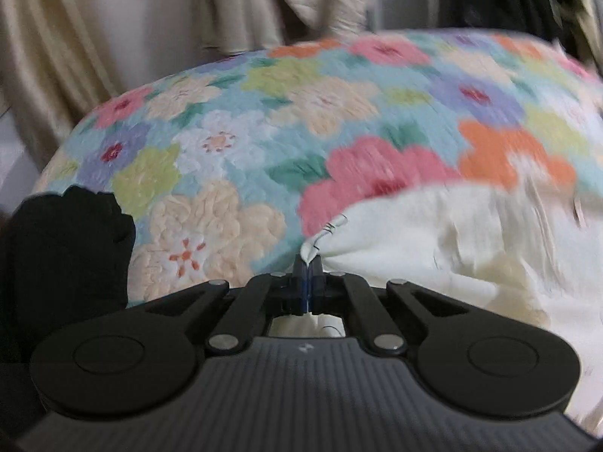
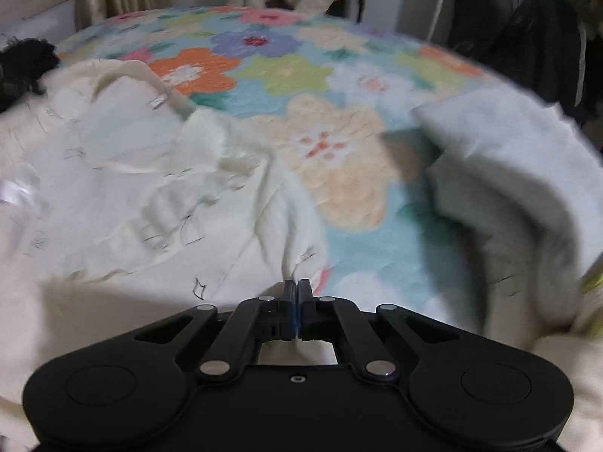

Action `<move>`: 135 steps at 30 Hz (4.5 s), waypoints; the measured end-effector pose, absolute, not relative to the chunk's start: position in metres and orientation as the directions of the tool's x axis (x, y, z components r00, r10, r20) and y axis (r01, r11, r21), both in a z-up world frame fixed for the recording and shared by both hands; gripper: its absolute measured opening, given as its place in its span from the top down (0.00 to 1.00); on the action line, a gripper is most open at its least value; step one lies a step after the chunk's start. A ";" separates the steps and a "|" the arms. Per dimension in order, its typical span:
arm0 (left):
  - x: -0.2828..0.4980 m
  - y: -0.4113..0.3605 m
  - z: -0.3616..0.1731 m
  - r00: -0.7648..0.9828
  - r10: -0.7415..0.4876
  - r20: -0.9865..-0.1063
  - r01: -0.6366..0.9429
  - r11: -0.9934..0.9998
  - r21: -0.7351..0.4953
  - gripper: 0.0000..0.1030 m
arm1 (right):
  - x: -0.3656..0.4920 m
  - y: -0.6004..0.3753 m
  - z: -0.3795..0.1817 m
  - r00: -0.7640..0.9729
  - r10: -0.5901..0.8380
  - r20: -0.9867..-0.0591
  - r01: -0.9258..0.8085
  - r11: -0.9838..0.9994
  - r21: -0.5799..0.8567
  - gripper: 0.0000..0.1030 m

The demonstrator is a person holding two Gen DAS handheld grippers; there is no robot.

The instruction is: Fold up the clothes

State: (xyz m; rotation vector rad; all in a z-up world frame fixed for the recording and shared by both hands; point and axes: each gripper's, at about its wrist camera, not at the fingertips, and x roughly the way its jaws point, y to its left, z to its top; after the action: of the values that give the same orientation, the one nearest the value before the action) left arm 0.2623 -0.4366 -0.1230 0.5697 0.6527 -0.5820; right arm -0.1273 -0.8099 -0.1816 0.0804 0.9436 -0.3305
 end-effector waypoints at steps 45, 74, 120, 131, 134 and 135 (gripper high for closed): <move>-0.029 -0.089 -0.088 0.308 -0.436 -0.845 0.720 0.688 -0.092 0.38 | -0.410 -0.516 -0.111 0.611 0.192 -0.768 0.123 0.935 0.332 0.57; -0.047 -0.094 -0.148 0.386 -0.432 -0.815 0.615 0.779 -0.121 0.96 | -0.444 -0.515 -0.141 0.636 -0.012 -0.771 0.336 0.905 0.263 0.98; 0.230 -0.404 -0.043 0.648 -0.501 -0.573 0.584 0.810 -0.049 0.96 | -0.148 -0.786 -0.102 0.524 -0.165 -0.835 0.538 0.824 0.175 0.97; 0.252 -0.431 -0.070 0.677 -0.481 -0.558 0.599 0.800 0.037 0.54 | -0.094 -0.826 -0.137 0.588 -0.137 -0.797 0.571 0.768 0.290 0.67; 0.236 -0.430 -0.069 0.579 -0.570 -0.584 0.728 0.684 0.054 0.50 | -0.093 -0.815 -0.132 0.612 -0.108 -0.784 0.508 0.813 0.284 0.55; 0.227 -0.430 -0.070 0.515 -0.611 -0.601 0.785 0.619 0.043 0.50 | -0.093 -0.812 -0.130 0.619 -0.098 -0.779 0.486 0.827 0.282 0.47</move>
State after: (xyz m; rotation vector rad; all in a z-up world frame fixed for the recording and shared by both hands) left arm 0.2269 -0.4301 -0.0700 0.3298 0.5811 -0.8566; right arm -0.0929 -0.8118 -0.1297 0.5047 0.8430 -0.3527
